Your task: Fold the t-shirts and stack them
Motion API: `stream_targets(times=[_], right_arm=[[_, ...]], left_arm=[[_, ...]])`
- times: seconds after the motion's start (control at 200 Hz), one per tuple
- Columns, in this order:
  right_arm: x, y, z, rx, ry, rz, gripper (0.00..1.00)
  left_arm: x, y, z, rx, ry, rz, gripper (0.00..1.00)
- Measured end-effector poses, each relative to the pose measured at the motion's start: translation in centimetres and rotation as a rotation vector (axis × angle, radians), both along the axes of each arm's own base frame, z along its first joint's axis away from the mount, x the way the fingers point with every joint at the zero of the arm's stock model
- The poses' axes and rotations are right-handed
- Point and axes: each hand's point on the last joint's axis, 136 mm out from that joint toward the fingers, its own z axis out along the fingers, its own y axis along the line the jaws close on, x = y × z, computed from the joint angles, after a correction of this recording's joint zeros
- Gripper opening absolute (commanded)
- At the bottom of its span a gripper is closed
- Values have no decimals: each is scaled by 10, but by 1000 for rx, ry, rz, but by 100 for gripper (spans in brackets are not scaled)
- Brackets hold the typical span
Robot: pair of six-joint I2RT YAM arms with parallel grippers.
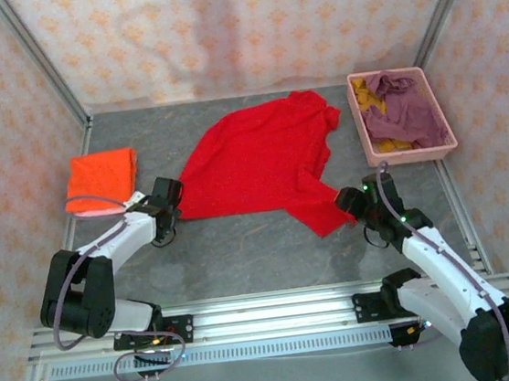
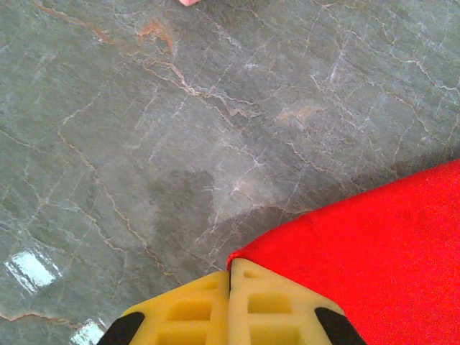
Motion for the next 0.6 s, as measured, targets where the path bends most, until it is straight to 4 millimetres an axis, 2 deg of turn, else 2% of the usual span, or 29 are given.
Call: stream_targets(times=[0.12,0.155,0.2,0.38,0.6], right_arm=[[-13,23,-6,-25,21,118,76],[-16,29,-8,-29,26,147,76],[-20,35,-11,-35,35,176,76],[-19,45,-24,-53,73,217,76],[-14,52,-34,-56,96,240,75]], left_arm=[[-4,1,0,-8,-9,19,56],[-7,2,1,-7,-13,23,64],[-10,4,3,-12,-26,39,70],[-12,7,10,-41,-60,77,69],[-7,11,-13,-169,-39,195,66]])
